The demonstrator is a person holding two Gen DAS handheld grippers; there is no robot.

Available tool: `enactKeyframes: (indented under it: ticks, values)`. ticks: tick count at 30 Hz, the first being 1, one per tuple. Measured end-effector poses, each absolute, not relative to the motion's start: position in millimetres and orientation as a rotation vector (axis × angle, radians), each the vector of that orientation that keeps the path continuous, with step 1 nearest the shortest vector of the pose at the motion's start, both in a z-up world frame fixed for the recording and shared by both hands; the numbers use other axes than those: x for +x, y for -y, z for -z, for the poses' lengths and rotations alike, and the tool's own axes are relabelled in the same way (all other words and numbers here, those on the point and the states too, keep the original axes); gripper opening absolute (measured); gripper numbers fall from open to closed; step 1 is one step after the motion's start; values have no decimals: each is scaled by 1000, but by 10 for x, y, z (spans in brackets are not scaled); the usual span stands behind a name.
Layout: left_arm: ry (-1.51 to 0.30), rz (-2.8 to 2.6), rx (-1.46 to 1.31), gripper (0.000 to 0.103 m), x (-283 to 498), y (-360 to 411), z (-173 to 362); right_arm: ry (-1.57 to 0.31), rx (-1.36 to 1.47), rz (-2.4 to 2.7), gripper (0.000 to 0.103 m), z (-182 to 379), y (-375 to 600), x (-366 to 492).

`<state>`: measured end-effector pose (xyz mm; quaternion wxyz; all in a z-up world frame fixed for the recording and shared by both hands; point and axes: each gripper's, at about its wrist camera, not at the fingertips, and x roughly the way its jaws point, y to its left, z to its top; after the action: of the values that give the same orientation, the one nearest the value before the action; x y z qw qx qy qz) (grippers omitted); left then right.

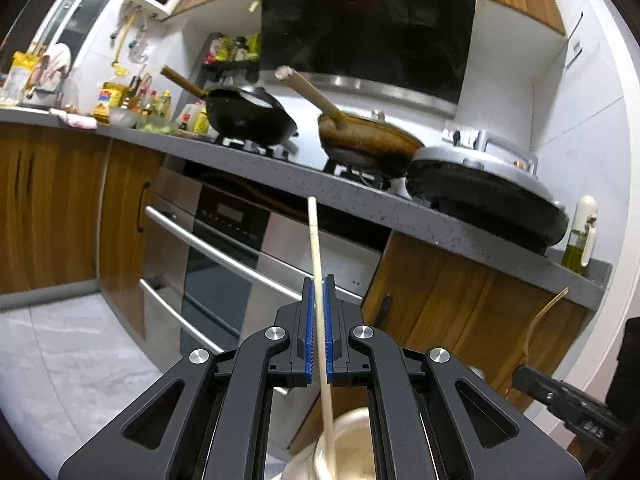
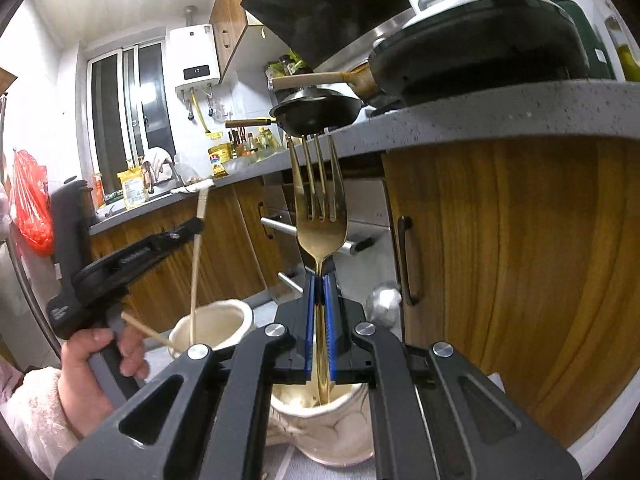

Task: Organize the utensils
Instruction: 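Lift and drop the chopstick and gold fork into the holder with both tools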

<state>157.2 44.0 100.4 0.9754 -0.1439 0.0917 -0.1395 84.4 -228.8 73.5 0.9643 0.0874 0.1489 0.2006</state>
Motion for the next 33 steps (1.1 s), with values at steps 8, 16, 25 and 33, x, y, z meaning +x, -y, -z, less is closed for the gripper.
enactKeyframes:
  ticks: [8, 16, 25, 33]
  values:
    - [-192, 307, -257, 5, 1094, -474, -843, -346, 181, -396, 5, -590, 2290, 838]
    - [-238, 303, -176, 5, 963, -395, -710, -341, 155, -366, 5, -523, 2272, 810]
    - [-294, 296, -124, 5, 998, -330, -582, -360, 213, -334, 6, -473, 2371, 899]
    - [-292, 291, -128, 12, 999, -353, -584, -371, 216, -327, 7, -458, 2389, 982]
